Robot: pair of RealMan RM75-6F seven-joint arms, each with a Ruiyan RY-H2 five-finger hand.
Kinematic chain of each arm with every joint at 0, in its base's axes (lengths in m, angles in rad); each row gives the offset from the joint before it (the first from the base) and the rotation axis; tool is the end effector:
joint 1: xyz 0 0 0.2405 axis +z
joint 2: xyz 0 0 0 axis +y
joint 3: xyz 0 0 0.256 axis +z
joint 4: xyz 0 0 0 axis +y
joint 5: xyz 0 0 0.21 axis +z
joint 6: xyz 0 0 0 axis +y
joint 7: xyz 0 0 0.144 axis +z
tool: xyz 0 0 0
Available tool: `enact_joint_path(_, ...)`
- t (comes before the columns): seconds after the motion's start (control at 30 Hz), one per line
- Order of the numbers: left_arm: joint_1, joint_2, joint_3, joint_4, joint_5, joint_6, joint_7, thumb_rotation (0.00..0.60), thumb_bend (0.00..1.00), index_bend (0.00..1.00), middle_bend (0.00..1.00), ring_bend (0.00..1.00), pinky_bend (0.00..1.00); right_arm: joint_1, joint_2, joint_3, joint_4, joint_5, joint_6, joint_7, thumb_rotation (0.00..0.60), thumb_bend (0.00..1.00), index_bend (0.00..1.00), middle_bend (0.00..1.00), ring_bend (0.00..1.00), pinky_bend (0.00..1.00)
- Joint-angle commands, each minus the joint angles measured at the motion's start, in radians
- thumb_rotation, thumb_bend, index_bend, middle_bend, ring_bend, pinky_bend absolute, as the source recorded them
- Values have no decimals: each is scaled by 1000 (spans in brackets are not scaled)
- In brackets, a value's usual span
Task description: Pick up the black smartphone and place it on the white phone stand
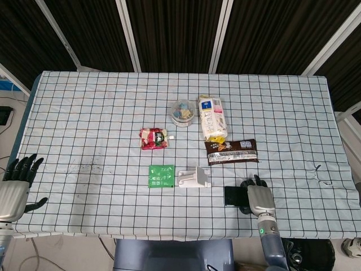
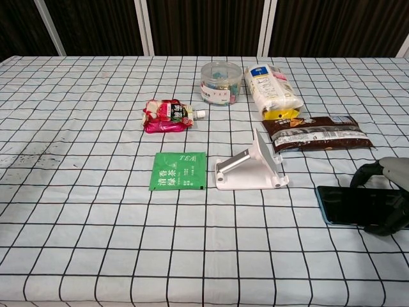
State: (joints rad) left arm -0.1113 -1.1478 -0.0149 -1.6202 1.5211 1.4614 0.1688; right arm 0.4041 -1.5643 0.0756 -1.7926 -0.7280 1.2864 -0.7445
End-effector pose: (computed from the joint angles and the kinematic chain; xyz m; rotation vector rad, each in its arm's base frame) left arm -0.3033 0.1811 0.1400 -1.4964 -0.8149 -0.8029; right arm -0.2348 -0.2221 -0.0168 1.5180 -1.2793 0.4470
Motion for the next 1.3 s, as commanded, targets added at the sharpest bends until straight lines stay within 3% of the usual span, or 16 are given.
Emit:
enact_joint_path(0.03,0,0,0,0,1,1,1,600,0,0,0,0,0,1,2,-3,0,-1,0,2,600,365,437,365,74,144)
enact_joint_path(0.37,0,-1,0,1,1,1,2,600,0,0,0,0,0,-1,10,-10,1,-6,1,16,600,385,532,512,284,170)
enact_joint_path(0.77,1,-1,-1,0,-1,2,4,600,0,0,0,0,0,-5,18,-19,-3,-15,1,33,600,391,626,603,373,201)
enact_joint_path(1.3,3,-3,-2,0,-1,6,8,600,0,0,0,0,0,-25,70,0,-43,-93,-16,164,600,397,641,613,386,250)
